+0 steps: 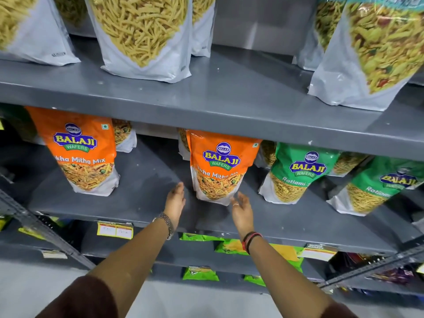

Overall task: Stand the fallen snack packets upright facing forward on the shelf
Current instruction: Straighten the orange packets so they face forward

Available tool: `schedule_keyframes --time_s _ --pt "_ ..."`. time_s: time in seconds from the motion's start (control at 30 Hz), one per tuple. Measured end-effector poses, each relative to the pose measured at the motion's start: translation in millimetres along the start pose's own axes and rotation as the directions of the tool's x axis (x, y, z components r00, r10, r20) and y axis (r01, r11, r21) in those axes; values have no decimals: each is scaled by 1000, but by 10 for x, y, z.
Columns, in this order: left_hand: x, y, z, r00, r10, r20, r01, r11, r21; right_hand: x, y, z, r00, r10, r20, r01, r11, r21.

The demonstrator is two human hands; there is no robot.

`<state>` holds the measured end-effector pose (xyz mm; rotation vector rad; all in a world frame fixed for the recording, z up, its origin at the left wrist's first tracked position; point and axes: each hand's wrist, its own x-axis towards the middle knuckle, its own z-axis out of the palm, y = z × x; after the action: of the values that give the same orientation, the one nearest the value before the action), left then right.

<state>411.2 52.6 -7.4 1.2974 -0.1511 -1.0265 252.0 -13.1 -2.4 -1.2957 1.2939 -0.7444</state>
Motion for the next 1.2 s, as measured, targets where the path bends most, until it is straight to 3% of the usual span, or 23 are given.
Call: schedule_keyframes --time_s 0.13,0.23,0.33,0.43,0.53,0.7,0.83,1.0,1.2 --pt "-114 5 -495 956 137 -258 -148 989 -22 -176 132 195 992 116 56 -110 989 -99" --pt "-124 111 -956 884 242 -399 -221 970 98 -302 86 471 979 109 173 -93 991 -99" --pt "-76 327 -1458 829 338 -446 -247 936 251 -386 -37 853 965 75 253 -60 996 -65" --pt "23 612 -2016 804 438 -403 -278 875 397 -448 -194 1333 951 33 307 -16 998 -59" --pt "205 910 -2543 839 496 -223 -307 770 559 -498 -352 1874 936 -10 353 38 997 -72" --pt "504 1185 -2968 949 314 -8 -236 728 643 -591 -506 2542 907 -19 420 43 998 -47" --pt "803 1339 -3159 974 150 168 -223 750 622 -629 -515 3039 910 -42 412 62 997 -36" --pt "987 1365 -3264 986 114 121 -164 790 591 -649 -449 3354 955 -100 281 125 989 -73" --pt "1076 1405 -3273 977 157 141 -211 730 650 -570 -483 3458 962 -120 244 156 978 -136"
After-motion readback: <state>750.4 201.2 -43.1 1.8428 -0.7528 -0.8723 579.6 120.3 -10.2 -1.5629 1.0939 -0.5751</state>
